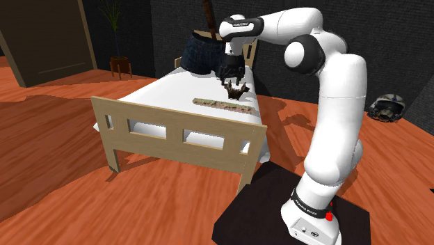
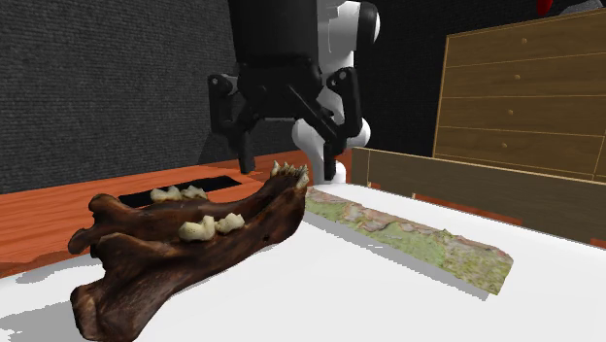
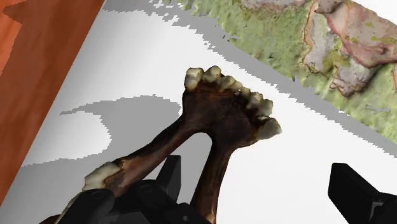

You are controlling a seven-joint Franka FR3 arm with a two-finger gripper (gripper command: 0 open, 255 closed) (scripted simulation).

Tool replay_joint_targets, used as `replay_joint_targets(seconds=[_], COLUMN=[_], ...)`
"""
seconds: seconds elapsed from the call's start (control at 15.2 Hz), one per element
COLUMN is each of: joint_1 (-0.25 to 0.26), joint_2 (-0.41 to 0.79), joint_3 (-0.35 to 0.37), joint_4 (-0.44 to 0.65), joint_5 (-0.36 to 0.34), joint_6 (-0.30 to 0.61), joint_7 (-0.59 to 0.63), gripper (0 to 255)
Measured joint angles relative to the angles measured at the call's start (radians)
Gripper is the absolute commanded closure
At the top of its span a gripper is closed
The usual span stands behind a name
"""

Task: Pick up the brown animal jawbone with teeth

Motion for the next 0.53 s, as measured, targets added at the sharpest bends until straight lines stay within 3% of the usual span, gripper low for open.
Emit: replay_joint_targets(seconds=[0.26,0.53], joint_1=[-0.056,-0.062], joint_2=[0.162,0.188], joint_3=[-0.02,-0.022], joint_4=[0.209,0.204], joint_5=[0.032,0.037], joint_6=[-0.063,-0.036], joint_7=[0.015,0.018], gripper=[0,0])
